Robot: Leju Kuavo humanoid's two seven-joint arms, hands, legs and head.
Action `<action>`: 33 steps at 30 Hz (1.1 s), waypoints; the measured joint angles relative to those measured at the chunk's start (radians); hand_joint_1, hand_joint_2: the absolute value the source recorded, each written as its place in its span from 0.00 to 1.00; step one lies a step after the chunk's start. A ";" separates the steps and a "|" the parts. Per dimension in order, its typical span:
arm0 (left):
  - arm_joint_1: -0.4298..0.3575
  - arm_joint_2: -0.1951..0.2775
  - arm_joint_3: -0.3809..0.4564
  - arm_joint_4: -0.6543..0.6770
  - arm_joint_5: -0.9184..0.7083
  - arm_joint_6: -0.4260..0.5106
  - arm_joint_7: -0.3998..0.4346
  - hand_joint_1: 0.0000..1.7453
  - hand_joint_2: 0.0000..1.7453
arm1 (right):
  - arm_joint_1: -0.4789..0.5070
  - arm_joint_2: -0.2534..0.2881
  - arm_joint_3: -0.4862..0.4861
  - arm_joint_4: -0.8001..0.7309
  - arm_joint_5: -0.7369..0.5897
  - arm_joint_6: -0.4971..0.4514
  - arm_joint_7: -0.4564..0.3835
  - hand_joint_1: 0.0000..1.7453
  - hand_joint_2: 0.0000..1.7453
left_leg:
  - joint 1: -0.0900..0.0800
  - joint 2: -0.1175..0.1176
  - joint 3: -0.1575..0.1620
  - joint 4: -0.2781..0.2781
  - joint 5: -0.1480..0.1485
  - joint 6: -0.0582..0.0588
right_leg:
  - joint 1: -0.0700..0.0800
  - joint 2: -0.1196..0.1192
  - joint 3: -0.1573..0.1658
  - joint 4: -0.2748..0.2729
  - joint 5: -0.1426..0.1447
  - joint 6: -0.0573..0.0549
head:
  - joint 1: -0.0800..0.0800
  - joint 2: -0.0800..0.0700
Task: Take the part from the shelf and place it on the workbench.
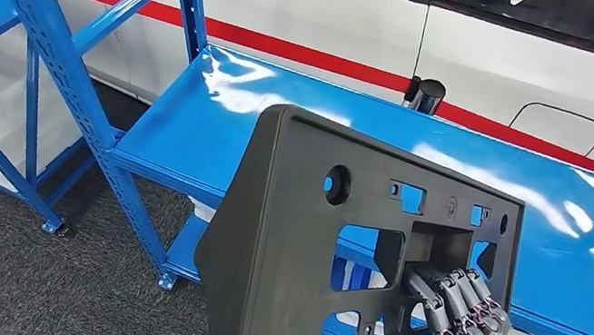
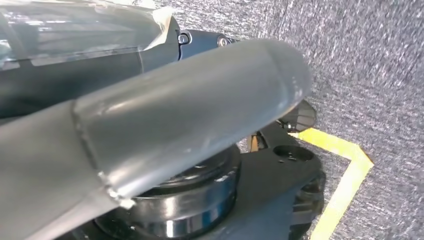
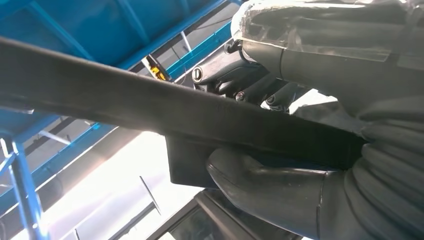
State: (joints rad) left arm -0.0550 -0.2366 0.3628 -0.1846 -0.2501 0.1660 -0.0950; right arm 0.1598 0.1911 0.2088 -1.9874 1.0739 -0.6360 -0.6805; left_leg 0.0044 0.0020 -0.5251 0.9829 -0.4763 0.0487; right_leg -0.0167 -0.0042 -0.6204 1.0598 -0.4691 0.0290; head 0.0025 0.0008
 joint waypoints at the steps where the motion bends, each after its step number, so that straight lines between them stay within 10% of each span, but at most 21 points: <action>1: -0.001 -0.001 0.002 0.000 0.001 0.001 -0.004 0.00 0.00 | 0.001 0.000 0.001 0.002 -0.001 0.000 0.001 1.00 1.00 | 0.000 0.002 -0.007 -0.003 0.009 0.005 | -0.001 0.000 -0.022 0.055 -0.038 -0.007 | 0.003 0.000; 5: 0.001 -0.002 0.014 0.000 0.008 0.010 -0.014 0.00 0.00 | 0.009 0.000 0.007 0.013 0.007 0.000 0.010 1.00 1.00 | -0.007 0.003 -0.040 -0.001 0.031 0.011 | 0.000 0.001 -0.045 0.207 -0.120 -0.003 | 0.006 0.000; 9: 0.002 -0.007 0.026 0.000 0.021 0.022 -0.021 0.00 0.00 | 0.013 0.000 0.015 0.017 0.009 0.000 0.015 1.00 1.00 | -0.010 -0.001 -0.057 0.007 0.046 -0.001 | 0.005 0.003 0.132 -0.042 -0.057 0.009 | 0.006 0.000; 13: 0.002 -0.008 0.036 0.000 0.022 0.024 -0.023 0.00 0.00 | 0.017 0.002 0.017 0.017 0.007 0.000 0.016 1.00 1.00 | -0.011 -0.004 -0.066 0.019 0.051 -0.020 | 0.006 0.007 0.132 -0.080 -0.043 -0.016 | 0.004 0.000; 18: 0.002 -0.007 0.042 0.000 0.023 0.024 -0.023 0.00 0.00 | 0.021 0.007 0.021 0.017 0.005 0.000 0.011 1.00 1.00 | 0.003 -0.005 -0.139 0.232 -0.117 -0.051 | -0.003 0.000 0.108 -0.080 -0.014 -0.048 | -0.002 0.000; 21: 0.003 -0.006 0.046 0.000 0.029 0.028 -0.024 0.00 0.00 | 0.034 0.007 0.017 0.015 -0.004 0.000 -0.001 1.00 1.00 | 0.011 -0.005 -0.110 0.252 -0.109 -0.058 | -0.003 -0.001 0.087 -0.074 0.001 -0.042 | -0.002 0.000; 25: 0.002 -0.007 0.051 0.000 0.034 0.038 -0.025 0.00 0.00 | 0.045 0.008 0.011 -0.003 -0.007 0.000 -0.003 1.00 1.00 | 0.012 -0.007 0.037 0.023 -0.039 -0.049 | 0.000 -0.001 0.073 -0.066 0.012 -0.027 | -0.001 0.000; 29: 0.002 -0.010 0.062 0.000 0.040 0.044 -0.025 0.00 0.00 | 0.049 0.006 0.000 -0.020 -0.006 0.000 -0.003 1.00 1.00 | 0.003 -0.003 0.026 0.002 -0.021 -0.019 | 0.002 0.000 0.056 -0.056 0.017 -0.001 | 0.000 0.000; 33: 0.001 -0.013 0.065 0.000 0.041 0.044 -0.028 0.00 0.00 | 0.052 0.001 -0.024 -0.024 -0.006 0.000 -0.003 1.00 1.00 | -0.001 0.003 -0.011 -0.004 0.014 0.013 | 0.001 0.002 -0.028 0.145 -0.111 -0.018 | 0.005 0.000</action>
State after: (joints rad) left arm -0.0539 -0.2500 0.4280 -0.1846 -0.2093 0.2097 -0.1225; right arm 0.2116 0.1922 0.1852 -2.0114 1.0678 -0.6360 -0.6836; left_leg 0.0030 0.0054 -0.5365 0.9792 -0.4623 0.0614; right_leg -0.0157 -0.0022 -0.6489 1.2051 -0.5797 0.0113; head 0.0076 0.0008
